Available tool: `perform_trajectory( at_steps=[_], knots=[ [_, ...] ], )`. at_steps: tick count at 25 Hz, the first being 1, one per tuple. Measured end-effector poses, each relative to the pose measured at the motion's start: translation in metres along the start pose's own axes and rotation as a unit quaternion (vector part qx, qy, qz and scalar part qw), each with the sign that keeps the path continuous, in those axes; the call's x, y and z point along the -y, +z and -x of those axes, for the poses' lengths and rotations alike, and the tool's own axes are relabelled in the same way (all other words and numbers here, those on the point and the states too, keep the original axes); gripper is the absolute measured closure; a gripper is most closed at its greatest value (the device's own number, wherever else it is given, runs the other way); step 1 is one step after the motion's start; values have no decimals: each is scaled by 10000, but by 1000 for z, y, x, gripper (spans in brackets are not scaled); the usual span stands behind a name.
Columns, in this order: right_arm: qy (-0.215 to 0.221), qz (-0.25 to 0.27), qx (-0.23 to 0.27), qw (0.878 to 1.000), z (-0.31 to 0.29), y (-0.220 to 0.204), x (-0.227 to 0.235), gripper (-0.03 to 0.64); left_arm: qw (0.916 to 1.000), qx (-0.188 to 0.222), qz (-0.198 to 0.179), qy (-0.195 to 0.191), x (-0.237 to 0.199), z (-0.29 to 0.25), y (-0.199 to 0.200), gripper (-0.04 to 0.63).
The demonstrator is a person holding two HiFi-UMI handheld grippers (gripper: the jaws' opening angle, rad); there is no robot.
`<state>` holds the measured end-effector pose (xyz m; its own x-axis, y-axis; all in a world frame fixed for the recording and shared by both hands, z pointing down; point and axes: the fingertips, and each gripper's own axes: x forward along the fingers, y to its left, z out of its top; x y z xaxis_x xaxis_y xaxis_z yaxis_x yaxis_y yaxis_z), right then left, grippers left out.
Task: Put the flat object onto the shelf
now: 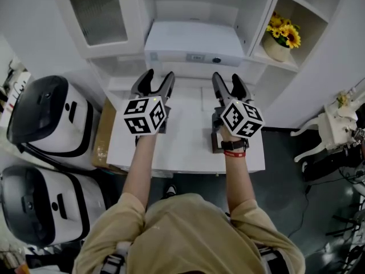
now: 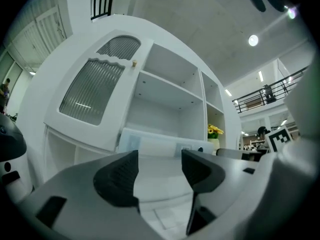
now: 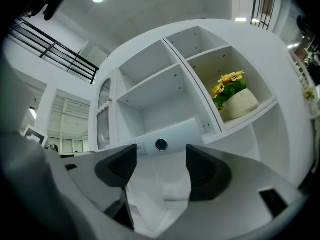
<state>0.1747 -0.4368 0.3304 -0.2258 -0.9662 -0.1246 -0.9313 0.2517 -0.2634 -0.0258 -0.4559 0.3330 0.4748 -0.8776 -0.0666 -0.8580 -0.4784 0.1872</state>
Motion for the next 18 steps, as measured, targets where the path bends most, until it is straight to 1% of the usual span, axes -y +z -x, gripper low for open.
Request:
perform_trajectory(
  at_steps=[4, 8, 14, 18],
  knots=[
    [4, 33, 60, 10000, -9, 3, 4, 328, 10000, -8, -79, -24, 0, -13, 1, 324],
    [44, 44, 54, 10000, -22, 2, 5, 336, 10000, 36, -60, -35, -3, -24, 3, 330],
    [39, 194, 83, 9998, -38, 5, 6, 336, 9999, 102, -98, -53, -10, -41, 8, 330],
    [7, 161, 154, 9998, -48, 8, 10, 341, 9999, 84, -79, -85, -14, -52, 7, 334]
  ],
)
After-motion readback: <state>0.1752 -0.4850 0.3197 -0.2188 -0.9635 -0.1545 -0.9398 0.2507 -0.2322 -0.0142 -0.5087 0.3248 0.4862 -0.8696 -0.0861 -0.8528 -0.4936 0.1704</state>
